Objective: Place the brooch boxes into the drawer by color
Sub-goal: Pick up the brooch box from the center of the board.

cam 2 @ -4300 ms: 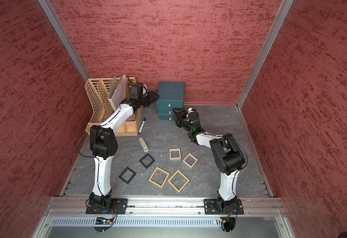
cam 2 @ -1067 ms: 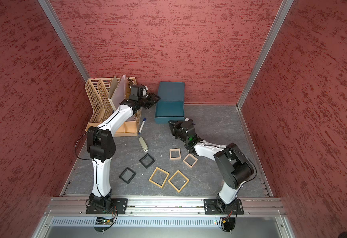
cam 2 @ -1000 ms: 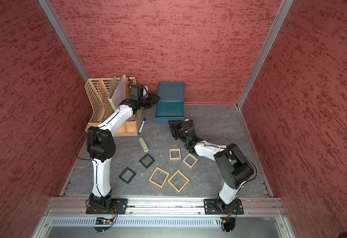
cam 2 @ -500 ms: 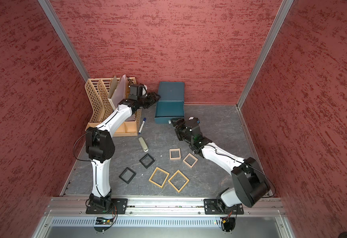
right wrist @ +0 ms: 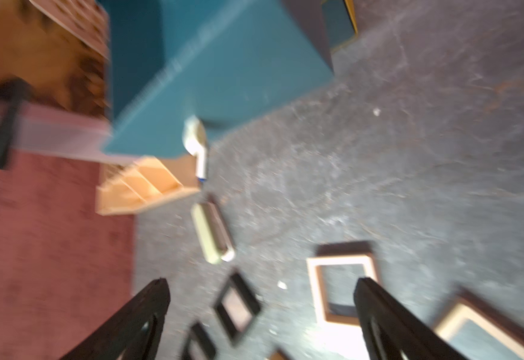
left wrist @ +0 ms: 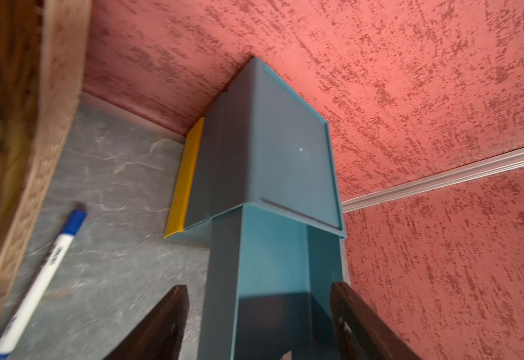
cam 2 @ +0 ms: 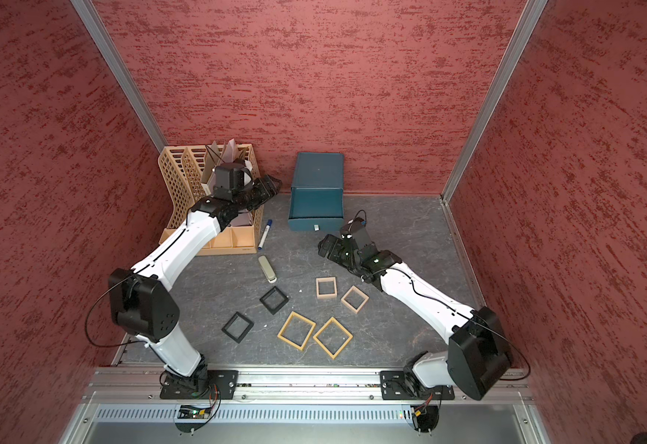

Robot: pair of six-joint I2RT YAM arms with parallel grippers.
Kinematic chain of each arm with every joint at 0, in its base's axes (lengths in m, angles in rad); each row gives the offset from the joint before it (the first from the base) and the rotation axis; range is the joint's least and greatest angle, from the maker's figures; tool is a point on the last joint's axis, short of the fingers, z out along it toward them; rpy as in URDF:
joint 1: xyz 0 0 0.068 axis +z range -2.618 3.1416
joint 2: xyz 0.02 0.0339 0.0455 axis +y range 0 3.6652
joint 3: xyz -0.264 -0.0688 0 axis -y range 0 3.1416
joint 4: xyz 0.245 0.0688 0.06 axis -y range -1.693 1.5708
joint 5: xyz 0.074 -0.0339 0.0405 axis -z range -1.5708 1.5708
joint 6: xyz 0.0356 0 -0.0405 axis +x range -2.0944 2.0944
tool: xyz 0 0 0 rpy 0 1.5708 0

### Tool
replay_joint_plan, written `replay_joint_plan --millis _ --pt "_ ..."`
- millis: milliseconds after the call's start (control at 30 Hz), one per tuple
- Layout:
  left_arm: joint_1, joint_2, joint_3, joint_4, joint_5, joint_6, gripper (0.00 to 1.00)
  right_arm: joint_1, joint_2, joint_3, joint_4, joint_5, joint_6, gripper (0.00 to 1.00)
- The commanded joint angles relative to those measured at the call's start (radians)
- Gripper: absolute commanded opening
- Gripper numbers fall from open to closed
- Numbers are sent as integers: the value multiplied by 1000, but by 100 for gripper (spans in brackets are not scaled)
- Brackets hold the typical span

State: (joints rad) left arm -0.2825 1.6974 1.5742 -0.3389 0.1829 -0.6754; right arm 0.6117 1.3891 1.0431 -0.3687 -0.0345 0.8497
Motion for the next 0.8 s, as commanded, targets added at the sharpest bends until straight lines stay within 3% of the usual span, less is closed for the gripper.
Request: replay_joint_plan --millis 0,200,467,767 --pt "-18 -96 -111 -1 -52 19 76 48 28 16 -200 84 -159 99" --pt "-72 -292 -335 -81 -134 51 76 132 135 40 -255 151 -227 98" --pt "-202 -572 -680 -109 -299 -51 76 196 327 131 -294 208 -276 98" --pt "-306 -698 -787 -181 -377 -135 76 207 419 153 -289 256 -270 98"
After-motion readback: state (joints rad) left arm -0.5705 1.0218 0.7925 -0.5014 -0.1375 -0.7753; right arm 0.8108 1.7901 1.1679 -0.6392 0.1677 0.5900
